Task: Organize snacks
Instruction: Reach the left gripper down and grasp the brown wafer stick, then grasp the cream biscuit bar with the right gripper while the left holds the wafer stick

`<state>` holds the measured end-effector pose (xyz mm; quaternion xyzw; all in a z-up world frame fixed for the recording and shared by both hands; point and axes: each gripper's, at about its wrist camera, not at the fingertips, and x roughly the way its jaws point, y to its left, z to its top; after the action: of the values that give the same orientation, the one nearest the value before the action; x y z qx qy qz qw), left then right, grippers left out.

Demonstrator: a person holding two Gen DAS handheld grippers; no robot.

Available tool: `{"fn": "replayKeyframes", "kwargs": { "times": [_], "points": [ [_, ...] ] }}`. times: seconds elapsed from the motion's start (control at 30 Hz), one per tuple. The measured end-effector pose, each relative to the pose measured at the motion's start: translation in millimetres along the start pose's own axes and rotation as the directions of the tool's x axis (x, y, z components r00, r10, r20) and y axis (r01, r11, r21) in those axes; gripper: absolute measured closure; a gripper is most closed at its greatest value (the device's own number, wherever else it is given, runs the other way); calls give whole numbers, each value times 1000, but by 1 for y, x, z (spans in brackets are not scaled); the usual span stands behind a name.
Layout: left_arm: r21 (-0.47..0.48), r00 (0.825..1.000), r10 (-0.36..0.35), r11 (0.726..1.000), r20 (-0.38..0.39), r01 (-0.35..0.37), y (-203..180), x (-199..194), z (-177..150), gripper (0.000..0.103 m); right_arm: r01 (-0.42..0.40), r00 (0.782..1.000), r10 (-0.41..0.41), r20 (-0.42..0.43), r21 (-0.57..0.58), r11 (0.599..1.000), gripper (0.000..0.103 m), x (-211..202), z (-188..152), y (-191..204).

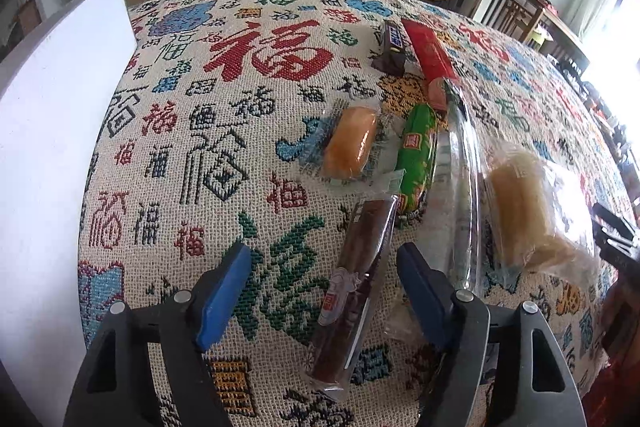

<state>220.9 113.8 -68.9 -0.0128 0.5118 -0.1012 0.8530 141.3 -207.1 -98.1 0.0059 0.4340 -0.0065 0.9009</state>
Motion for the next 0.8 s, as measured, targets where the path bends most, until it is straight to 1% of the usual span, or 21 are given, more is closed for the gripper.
{"fn": "replayKeyframes", "kwargs": {
  "times": [0.07, 0.1, 0.13, 0.2, 0.3, 0.37, 0.43, 0.57, 0.63, 0.73, 0.8],
  "points": [
    [55, 1000, 29, 998, -4, -28, -8, 1, -3, 32, 0, 1000, 0, 0, 0, 1000, 10, 0, 0, 0],
    [81, 999, 49, 996, -3, -49, -11, 0, -5, 44, 0, 1000, 0, 0, -1, 1000, 10, 0, 0, 0],
    [103, 997, 73, 992, 3, -73, -13, -2, -8, 62, 0, 1000, 0, 0, 0, 1000, 10, 0, 0, 0],
    [80, 999, 52, 995, -4, -52, -9, -8, -11, 84, 0, 1000, 0, 0, 0, 1000, 10, 0, 0, 0],
    [-12, 998, 57, 998, -5, -57, 4, -18, -22, 85, 0, 1000, 0, 0, 0, 1000, 10, 0, 0, 0],
    [-78, 999, 39, 996, 1, -39, 13, -27, -37, 86, 0, 1000, 0, 0, 0, 1000, 10, 0, 0, 0],
    [-125, 1000, 12, 992, 13, -10, 16, -39, -53, 86, 0, 1000, 0, 1, 0, 1000, 10, 0, 0, 0],
    [-156, 999, -20, 987, 44, 26, 12, -57, -82, 86, -1, 1000, 1, 1, 0, 1000, 10, 0, 0, 0],
    [-165, 998, -22, 986, 61, 32, 9, -64, -93, 86, -1, 1000, 1, 1, 0, 1000, 10, 0, 0, 0],
    [-174, 995, -21, 984, 93, 37, 6, -71, -105, 86, -2, 1000, 2, 0, 0, 1000, 10, -1, 0, 0],
    [-189, 993, -34, 980, 110, 55, 5, -76, -111, 86, -1, 1000, 1, -9, 1, 1000, 10, -3, -1, -1]
  ]
}}
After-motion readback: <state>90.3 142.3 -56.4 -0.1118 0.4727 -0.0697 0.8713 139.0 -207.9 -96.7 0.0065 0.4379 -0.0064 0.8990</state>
